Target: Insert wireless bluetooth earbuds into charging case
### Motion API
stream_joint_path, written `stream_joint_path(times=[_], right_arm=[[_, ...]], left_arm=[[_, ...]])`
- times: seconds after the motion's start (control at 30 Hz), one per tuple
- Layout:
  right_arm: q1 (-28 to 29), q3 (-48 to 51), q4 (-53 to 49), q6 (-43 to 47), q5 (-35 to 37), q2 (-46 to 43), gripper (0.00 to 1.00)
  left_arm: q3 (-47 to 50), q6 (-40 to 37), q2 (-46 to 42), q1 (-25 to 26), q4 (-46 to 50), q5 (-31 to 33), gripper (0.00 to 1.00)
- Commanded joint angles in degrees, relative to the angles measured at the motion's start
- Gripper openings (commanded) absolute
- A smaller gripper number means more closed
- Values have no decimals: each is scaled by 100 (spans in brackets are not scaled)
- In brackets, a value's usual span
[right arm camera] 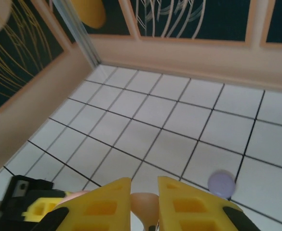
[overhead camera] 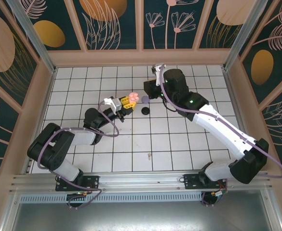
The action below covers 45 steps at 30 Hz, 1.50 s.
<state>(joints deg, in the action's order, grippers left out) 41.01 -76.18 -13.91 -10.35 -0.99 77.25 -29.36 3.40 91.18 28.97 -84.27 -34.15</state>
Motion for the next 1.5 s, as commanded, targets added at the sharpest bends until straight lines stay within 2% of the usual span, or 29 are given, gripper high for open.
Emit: stream_joint_path(times=[0.0,0.57,1.47], right_arm=[[3,139,606,251,-298,-274,17],[288,315,654,290,-463,-309,17],[405,407,609,166,-203,137,16]], left_arm=[[-270,-109,242,63,-775,-171,0],[-841,194,989,109,-1478,-214,0],[-915,407,805,118,-1451,-303,0]])
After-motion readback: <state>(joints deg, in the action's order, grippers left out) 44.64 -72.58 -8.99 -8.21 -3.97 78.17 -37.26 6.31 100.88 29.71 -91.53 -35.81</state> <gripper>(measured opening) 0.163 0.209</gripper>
